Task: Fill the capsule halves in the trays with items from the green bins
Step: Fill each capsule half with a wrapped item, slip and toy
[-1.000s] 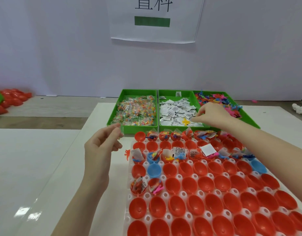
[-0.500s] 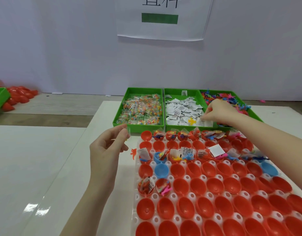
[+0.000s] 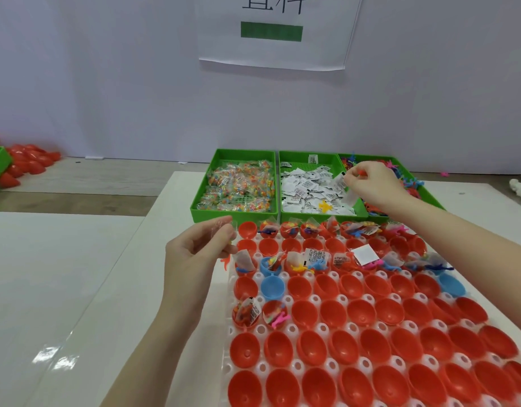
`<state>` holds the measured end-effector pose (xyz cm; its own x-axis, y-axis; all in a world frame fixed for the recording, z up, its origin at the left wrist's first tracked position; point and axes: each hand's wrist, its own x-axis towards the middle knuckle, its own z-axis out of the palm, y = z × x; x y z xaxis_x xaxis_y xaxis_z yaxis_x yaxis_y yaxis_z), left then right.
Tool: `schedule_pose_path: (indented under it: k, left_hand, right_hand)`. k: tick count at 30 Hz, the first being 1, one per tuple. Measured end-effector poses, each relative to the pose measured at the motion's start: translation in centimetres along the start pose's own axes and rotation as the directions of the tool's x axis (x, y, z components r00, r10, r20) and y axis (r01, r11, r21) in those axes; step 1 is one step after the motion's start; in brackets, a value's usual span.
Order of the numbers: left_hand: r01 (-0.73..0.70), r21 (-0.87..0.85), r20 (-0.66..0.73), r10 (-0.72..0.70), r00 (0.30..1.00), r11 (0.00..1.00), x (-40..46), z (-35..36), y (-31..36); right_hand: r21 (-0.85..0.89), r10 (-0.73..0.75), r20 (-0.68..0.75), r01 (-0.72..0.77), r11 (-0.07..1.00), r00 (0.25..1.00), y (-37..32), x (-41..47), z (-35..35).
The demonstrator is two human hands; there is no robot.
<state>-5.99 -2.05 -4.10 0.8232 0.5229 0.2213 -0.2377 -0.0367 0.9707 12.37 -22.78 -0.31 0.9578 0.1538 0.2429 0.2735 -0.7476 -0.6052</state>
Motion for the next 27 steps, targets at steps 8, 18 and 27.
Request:
schedule_pose_path:
  k: [8, 18, 27]
  left_hand:
    - [0.022, -0.01, 0.031, -0.022, 0.999, 1.0, -0.2, 0.0, 0.4]
    - [0.31, -0.332, 0.28, -0.221, 0.934, 0.891, -2.5, 2.0, 3.1]
    - [0.216, -0.235, 0.31, -0.138, 0.941, 0.948, -3.6, 2.9, 3.0]
  right_hand:
    - [0.195, -0.009, -0.192, 0.047, 0.98, 0.981, -1.0, -0.7, 0.3]
    - [0.689, -0.118, 0.271, -0.107, 0.717, 0.955, -8.1, -12.1, 0.3]
    - [0.615, -0.14, 0.103, 0.047, 0.787, 0.985, -7.4, -14.4, -0.1]
